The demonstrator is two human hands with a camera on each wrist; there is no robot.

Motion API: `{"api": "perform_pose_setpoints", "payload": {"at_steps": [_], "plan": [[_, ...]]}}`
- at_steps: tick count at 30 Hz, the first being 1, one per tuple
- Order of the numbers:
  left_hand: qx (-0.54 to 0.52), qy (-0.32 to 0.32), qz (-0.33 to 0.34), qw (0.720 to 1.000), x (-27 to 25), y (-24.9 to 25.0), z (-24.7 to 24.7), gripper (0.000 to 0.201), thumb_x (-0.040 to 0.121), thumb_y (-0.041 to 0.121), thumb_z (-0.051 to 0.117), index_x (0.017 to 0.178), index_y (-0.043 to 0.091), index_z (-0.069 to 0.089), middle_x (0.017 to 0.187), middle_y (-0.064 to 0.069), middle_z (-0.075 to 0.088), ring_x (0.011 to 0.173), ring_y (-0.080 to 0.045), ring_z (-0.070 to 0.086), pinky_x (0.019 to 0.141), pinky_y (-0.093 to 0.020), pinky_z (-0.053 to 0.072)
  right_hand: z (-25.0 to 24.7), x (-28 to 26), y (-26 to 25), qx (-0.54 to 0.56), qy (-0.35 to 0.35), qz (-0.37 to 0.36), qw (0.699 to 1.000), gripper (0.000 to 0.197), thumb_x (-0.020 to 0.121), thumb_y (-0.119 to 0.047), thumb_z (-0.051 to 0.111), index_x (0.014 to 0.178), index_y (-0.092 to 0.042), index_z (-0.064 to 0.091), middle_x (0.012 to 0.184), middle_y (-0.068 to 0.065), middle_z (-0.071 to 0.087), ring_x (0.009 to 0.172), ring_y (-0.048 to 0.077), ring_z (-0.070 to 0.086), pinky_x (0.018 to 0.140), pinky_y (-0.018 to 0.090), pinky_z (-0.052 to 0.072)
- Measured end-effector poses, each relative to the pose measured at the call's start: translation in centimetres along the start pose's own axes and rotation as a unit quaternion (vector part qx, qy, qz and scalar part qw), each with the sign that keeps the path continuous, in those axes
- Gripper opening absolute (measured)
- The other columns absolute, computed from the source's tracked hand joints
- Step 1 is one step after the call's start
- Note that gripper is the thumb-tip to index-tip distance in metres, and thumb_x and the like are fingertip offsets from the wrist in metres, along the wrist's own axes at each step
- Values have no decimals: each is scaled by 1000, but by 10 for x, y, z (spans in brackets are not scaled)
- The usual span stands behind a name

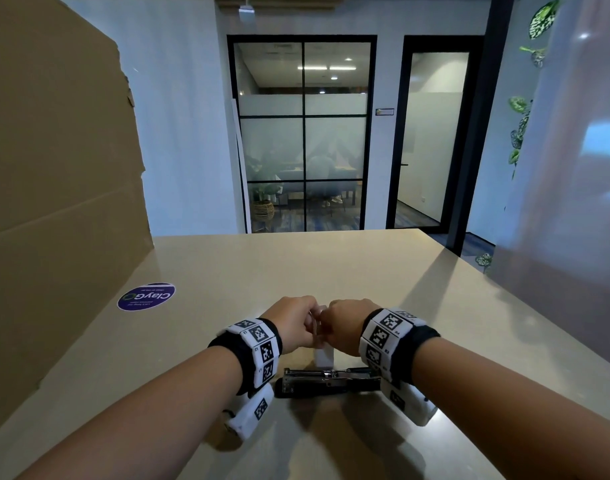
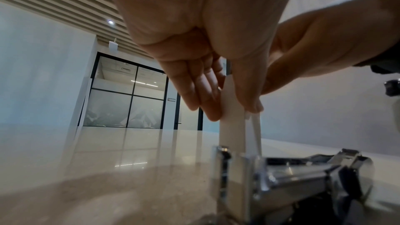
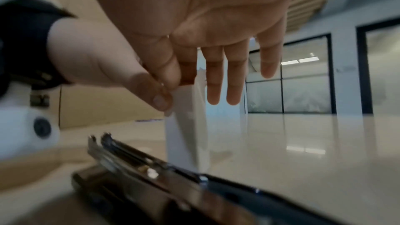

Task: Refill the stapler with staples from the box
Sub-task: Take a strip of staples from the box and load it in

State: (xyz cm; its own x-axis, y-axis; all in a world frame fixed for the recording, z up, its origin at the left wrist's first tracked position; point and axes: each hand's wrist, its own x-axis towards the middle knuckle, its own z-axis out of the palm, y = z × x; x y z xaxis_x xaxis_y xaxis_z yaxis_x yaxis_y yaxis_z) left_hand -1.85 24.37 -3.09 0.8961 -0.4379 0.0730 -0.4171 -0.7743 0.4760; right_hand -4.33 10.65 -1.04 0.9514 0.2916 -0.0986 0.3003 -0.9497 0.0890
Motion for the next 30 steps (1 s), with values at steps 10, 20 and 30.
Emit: {"api": "perform_pose_setpoints", "payload": {"at_steps": [10, 20, 30], "plan": [[-8, -1, -9, 1000, -1, 0, 0, 39, 70, 24, 82, 101, 18, 60, 88, 1, 71, 81, -17, 65, 81, -35, 54, -5, -1, 6, 92, 5, 4, 996, 28, 92, -29, 52, 109, -17, 70, 111, 8, 71, 102, 29, 65, 89, 37, 52], [5, 10, 8, 1000, 0, -2, 1, 34, 74, 18, 77, 104, 17, 61, 90, -1, 72, 76, -13, 59, 83, -33, 55, 8, 4, -10, 120, -74, 19, 990, 40, 98, -31, 43, 120, -2, 59, 121, 19, 64, 100, 30, 59, 84, 32, 43], [-14, 6, 8, 1000, 0, -4, 1, 35, 70, 22, 81, 99, 19, 61, 76, 9, 63, 75, -14, 60, 84, -38, 56, 6, 8, -3, 226, -6, 39, 973, 30, 87, -22, 59, 107, -1, 68, 80, 15, 62, 78, 21, 48, 61, 24, 34]]}}
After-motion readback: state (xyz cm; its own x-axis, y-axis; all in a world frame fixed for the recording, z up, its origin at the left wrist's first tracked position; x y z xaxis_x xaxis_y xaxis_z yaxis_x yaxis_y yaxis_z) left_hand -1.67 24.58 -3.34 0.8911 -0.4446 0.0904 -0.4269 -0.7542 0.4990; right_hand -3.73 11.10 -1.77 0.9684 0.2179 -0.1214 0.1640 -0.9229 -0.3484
